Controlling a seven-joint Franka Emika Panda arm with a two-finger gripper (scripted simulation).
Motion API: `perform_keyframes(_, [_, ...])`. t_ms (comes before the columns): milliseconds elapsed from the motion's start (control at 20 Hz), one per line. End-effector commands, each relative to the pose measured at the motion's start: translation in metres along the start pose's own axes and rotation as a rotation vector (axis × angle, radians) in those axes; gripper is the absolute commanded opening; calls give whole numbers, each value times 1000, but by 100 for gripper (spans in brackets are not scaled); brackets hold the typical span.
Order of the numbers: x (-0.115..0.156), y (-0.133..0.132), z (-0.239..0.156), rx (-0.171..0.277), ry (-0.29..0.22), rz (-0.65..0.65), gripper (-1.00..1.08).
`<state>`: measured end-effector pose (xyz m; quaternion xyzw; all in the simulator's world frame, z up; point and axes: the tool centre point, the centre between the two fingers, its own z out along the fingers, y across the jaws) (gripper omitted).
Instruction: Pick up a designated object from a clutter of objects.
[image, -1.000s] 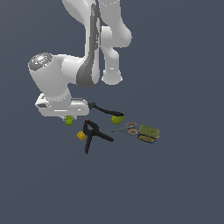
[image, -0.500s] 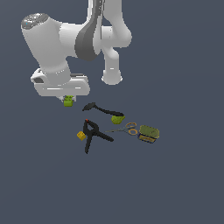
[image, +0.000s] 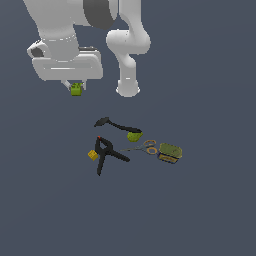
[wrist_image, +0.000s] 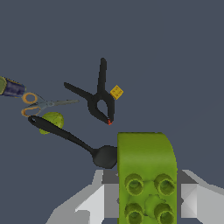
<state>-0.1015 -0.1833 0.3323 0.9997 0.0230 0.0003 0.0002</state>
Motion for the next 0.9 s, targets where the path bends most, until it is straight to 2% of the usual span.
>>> perform_keyframes(0, [-10, -3, -21, 0, -1, 0, -100])
perform_keyframes(450, [-33, -10, -74, 0, -1, -1, -100])
perform_keyframes(850, [-38, -12, -89, 0, -1, -1, -100])
